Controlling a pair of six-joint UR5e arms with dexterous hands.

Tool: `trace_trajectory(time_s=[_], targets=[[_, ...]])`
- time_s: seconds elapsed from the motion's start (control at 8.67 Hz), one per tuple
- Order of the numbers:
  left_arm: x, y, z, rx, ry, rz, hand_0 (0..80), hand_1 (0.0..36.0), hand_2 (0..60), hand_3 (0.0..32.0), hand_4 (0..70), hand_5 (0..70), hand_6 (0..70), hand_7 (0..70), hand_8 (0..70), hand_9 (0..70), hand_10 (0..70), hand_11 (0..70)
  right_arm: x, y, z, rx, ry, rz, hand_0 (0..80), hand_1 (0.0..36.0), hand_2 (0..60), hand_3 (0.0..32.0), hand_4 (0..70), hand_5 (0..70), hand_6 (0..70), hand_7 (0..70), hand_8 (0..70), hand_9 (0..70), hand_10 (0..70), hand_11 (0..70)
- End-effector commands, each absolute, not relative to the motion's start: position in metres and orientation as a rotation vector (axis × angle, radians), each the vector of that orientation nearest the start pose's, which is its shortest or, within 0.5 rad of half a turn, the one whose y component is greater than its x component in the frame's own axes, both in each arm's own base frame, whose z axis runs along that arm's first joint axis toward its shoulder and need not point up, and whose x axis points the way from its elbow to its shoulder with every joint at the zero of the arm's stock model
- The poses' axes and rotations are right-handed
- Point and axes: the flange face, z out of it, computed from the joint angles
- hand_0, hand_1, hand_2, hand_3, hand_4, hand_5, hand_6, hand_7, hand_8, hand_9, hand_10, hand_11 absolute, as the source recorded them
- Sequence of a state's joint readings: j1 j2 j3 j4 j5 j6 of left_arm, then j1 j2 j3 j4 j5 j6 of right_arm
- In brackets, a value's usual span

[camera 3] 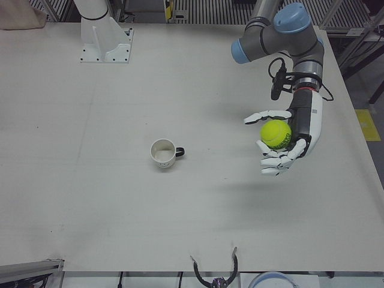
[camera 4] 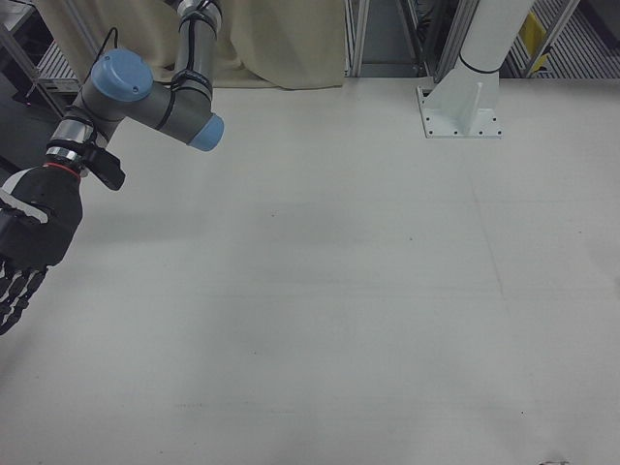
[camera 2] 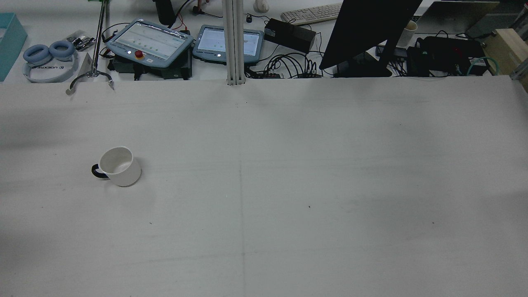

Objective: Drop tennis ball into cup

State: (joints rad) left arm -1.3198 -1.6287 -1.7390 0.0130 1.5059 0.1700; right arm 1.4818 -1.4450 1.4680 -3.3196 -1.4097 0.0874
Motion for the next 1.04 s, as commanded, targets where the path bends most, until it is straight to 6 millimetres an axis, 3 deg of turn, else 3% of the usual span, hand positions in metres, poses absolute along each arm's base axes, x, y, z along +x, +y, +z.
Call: trace_trajectory(time_s=[0.0,0.12,0.35,0.69,0.81,0.92], targets=[[-0.002,-0.558,0.563,-0.033,2.309,-1.809,57.4,16.3,17.8,0.0,32.6,24.3,70.0,70.0,44.8,57.4,20.2,30.6,0.102,-0.538,0.689,-0.012,1.981,-2.304,0.0,0.0,0.0,0.0,0.0,0.0,0.0,0.0,0.0,0.0,0.0,0.0],[0.002,-0.559,0.555,-0.045,2.325,-1.784,56.9,16.2,17.3,0.0,32.1,24.3,70.0,70.0,44.7,57.3,20.2,30.7,0.102,-0.538,0.689,-0.012,1.981,-2.304,0.0,0.0,0.0,0.0,0.0,0.0,0.0,0.0,0.0,0.0,0.0,0.0],[0.103,-0.545,0.522,-0.239,2.283,-1.654,56.2,16.0,17.2,0.0,31.7,23.3,70.0,70.0,44.5,57.0,20.0,30.4,0.102,-0.538,0.689,-0.012,1.979,-2.305,0.0,0.0,0.0,0.0,0.0,0.0,0.0,0.0,0.0,0.0,0.0,0.0],[0.226,-0.52,0.491,-0.398,2.262,-1.582,55.1,15.3,17.0,0.0,28.5,22.7,70.0,70.0,43.8,56.2,19.7,29.9,0.102,-0.538,0.689,-0.012,1.979,-2.305,0.0,0.0,0.0,0.0,0.0,0.0,0.0,0.0,0.0,0.0,0.0,0.0],[0.252,-0.515,0.486,-0.412,2.247,-1.546,54.4,14.6,17.3,0.0,29.2,22.9,70.0,70.0,44.0,56.4,19.8,29.9,0.102,-0.538,0.688,-0.011,1.982,-2.302,0.0,0.0,0.0,0.0,0.0,0.0,0.0,0.0,0.0,0.0,0.0,0.0],[0.264,-0.514,0.484,-0.414,2.246,-1.542,53.5,13.8,16.9,0.0,28.3,22.4,70.0,70.0,44.1,56.5,20.1,30.3,0.102,-0.538,0.689,-0.012,1.981,-2.304,0.0,0.0,0.0,0.0,0.0,0.0,0.0,0.0,0.0,0.0,0.0,0.0]])
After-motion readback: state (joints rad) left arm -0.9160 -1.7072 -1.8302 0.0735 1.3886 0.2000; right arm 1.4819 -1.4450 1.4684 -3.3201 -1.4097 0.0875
